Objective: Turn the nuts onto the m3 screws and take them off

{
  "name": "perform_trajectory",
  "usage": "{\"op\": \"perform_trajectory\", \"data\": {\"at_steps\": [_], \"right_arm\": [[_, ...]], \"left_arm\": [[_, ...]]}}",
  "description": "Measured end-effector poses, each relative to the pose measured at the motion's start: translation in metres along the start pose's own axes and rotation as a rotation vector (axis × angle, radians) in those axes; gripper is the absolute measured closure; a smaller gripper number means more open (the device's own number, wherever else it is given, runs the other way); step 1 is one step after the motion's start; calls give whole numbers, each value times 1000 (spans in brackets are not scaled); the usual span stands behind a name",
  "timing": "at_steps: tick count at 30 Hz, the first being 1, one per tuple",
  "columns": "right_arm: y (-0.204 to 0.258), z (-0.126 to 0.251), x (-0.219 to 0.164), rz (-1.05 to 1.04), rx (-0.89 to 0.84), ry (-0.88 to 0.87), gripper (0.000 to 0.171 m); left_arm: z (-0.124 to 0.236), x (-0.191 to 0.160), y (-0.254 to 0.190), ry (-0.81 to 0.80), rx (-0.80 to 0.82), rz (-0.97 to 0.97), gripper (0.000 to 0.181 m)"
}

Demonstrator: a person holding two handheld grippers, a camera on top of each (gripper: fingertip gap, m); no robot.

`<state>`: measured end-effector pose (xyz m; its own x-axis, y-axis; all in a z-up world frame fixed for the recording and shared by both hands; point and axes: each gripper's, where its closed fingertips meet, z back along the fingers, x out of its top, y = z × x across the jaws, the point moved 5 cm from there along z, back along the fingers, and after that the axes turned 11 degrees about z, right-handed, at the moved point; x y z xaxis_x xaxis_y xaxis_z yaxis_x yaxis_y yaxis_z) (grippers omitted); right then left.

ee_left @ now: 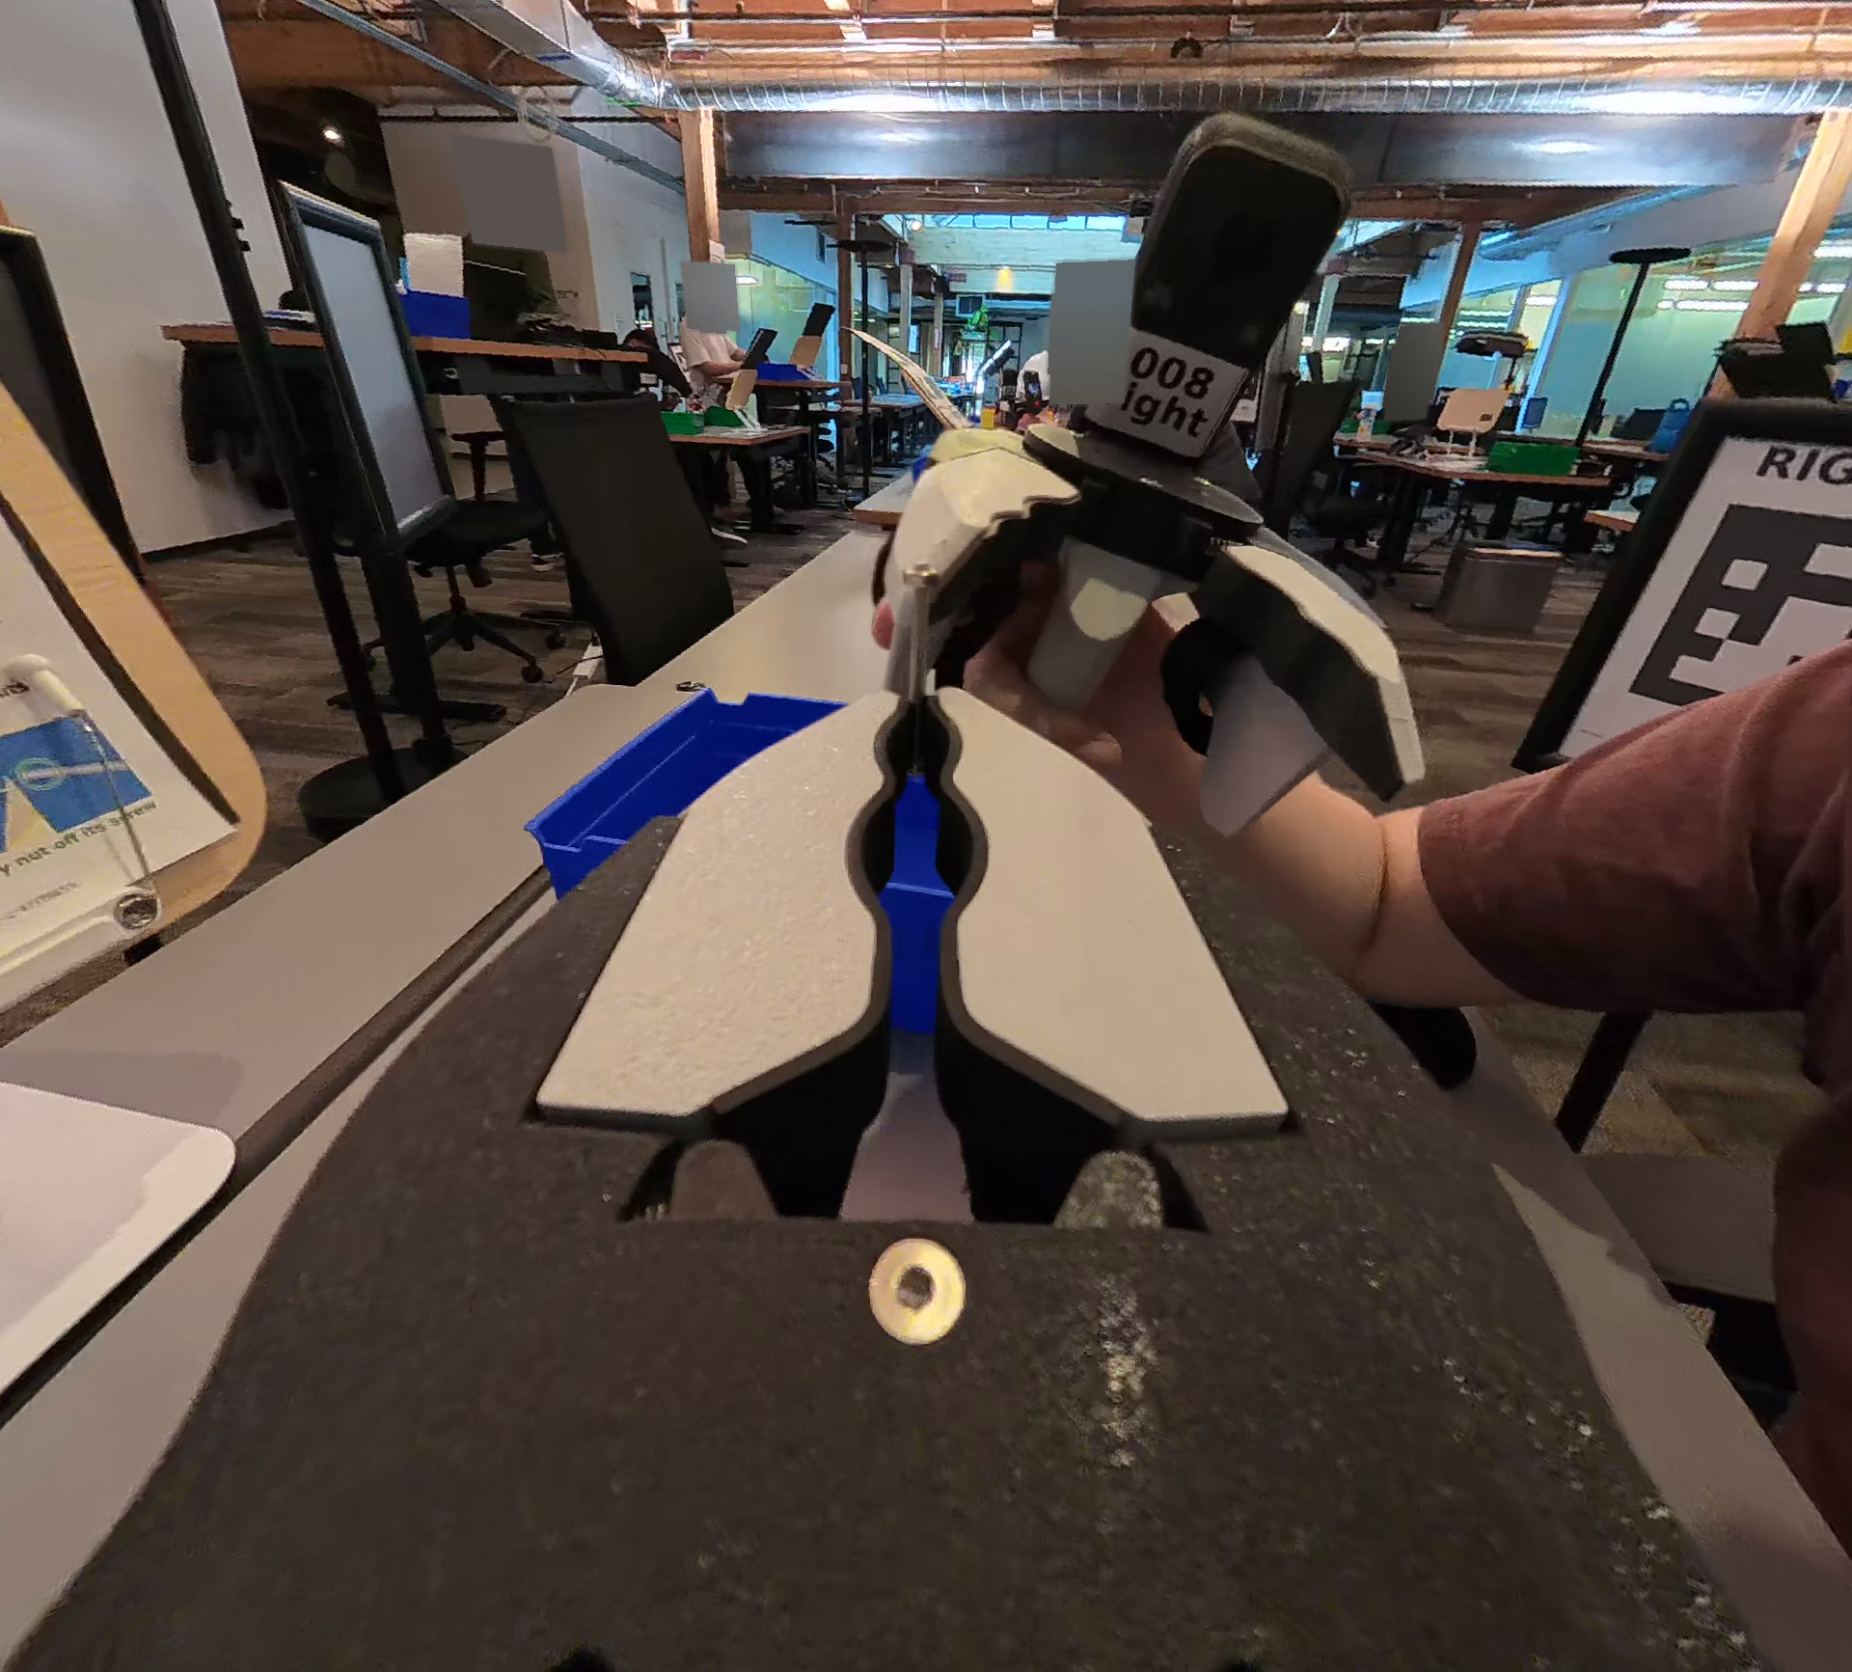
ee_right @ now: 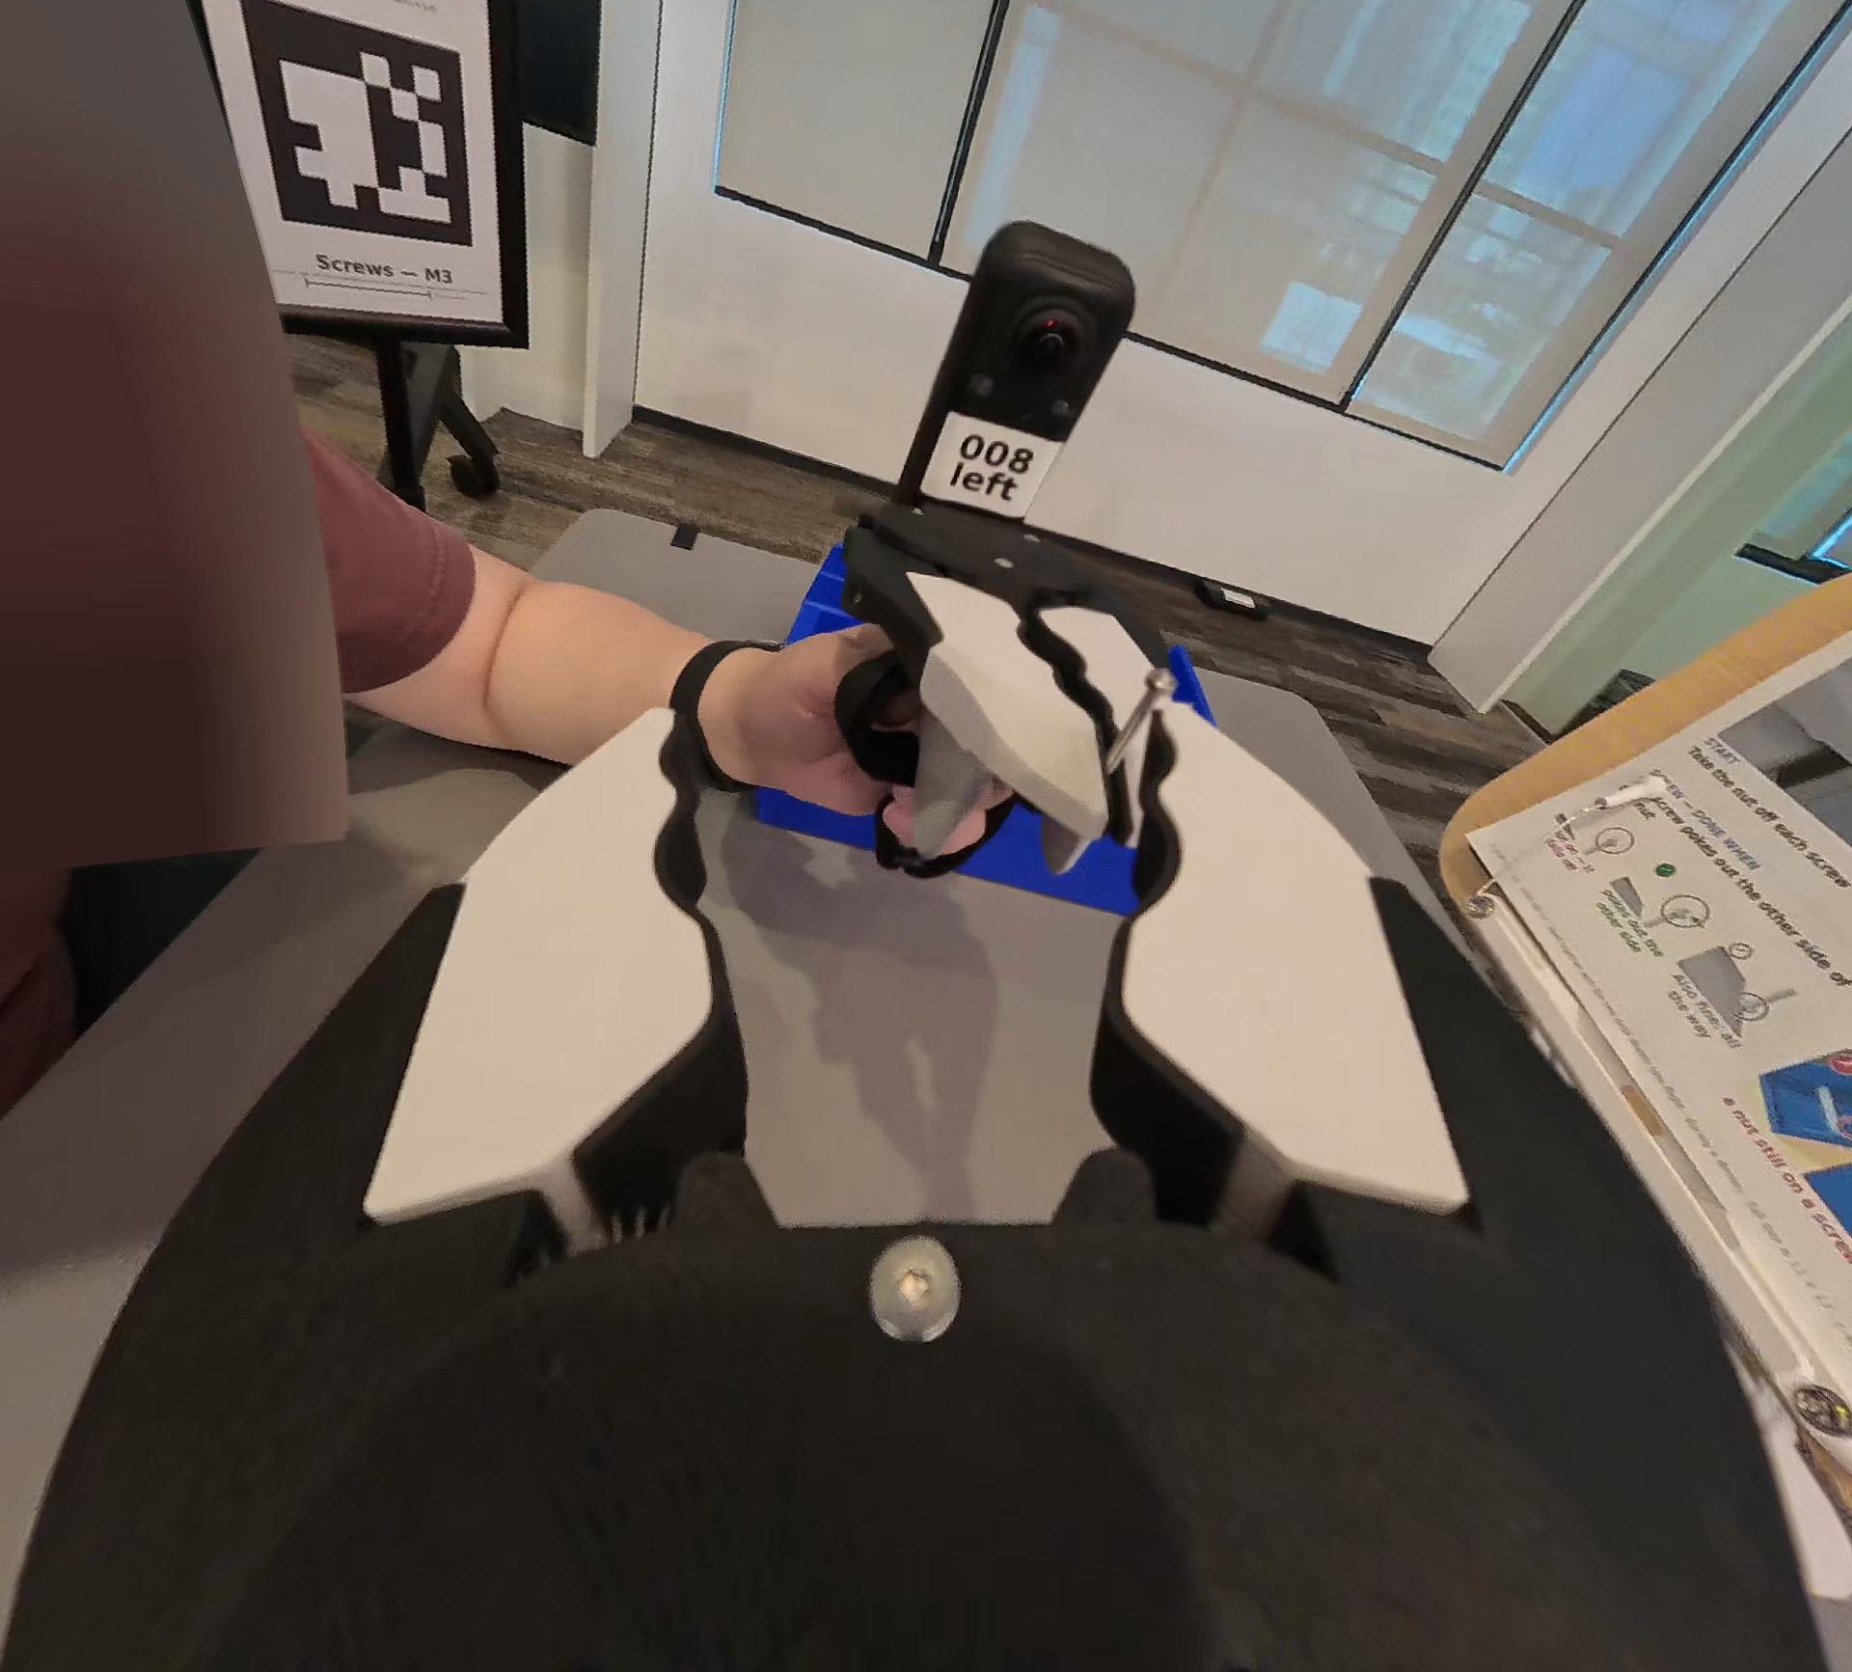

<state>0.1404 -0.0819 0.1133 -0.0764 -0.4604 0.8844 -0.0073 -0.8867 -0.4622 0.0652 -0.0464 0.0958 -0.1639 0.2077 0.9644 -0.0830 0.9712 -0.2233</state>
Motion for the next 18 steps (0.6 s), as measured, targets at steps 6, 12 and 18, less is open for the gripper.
{"op": "perform_trajectory", "data": {"at_steps": [6,12,18], "right_arm": [[-7,-5,0,-55,-46,-66,85],[3,-12,2,-32,-10,-61,80],[-6,-1,5,-69,-33,-102,87]], "left_arm": [[-7,-6,-9,25,-43,-1,180],[-8,-6,-9,33,-19,-27,179],[2,4,-2,-16,2,2,179]]}}
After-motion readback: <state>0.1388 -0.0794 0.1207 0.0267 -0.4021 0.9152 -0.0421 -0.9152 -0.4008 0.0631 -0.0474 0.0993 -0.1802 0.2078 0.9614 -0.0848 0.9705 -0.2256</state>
